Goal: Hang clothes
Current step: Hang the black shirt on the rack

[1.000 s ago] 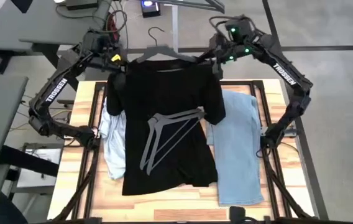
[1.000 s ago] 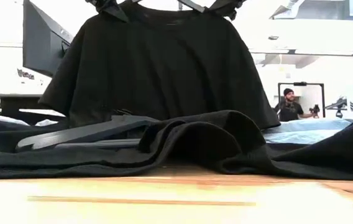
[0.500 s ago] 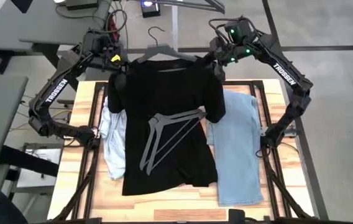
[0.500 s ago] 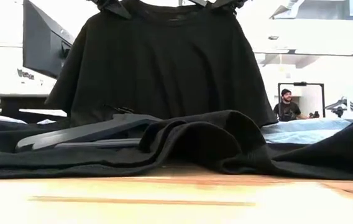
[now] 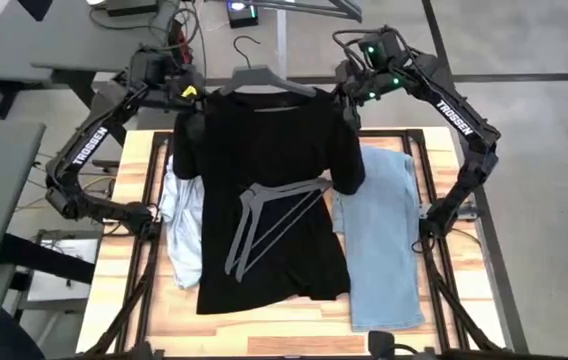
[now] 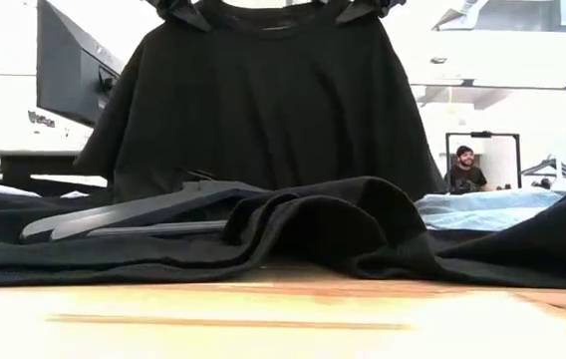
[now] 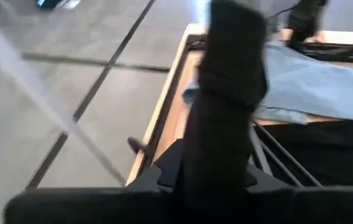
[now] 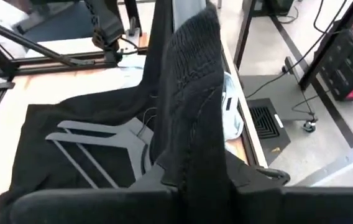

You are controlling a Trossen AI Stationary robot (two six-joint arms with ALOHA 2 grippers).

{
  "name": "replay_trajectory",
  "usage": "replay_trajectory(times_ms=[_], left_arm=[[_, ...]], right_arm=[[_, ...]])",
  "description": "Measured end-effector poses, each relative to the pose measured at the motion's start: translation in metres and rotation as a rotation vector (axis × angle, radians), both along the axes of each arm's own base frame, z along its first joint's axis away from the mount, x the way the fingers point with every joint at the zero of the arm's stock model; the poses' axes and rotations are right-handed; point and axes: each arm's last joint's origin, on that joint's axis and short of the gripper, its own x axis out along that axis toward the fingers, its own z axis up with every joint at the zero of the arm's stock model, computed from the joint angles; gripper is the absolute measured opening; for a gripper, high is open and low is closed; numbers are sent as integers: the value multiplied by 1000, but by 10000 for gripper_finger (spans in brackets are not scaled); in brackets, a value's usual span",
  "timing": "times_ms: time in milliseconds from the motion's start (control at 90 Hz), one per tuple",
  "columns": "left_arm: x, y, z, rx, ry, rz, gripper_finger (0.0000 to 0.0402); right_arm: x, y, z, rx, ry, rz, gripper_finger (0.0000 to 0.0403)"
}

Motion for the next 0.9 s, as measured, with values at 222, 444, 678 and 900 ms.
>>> replay_trajectory(times_ms=[222,444,678,900], left_arm=[[-11,11,1,68,68,255,110],[-20,10,17,255,62,399,122],[-31,1,41,482,32,486,122],[-44,-8,52,596,55,514,122]], right_arm=[[-5,-13,5,11,-59,-74,21],[-10,-30,15,9,-178,-151,21],[-20,-45,23,-5,-243,-276,20],[-25,-47,20,18,-221,-272,20]])
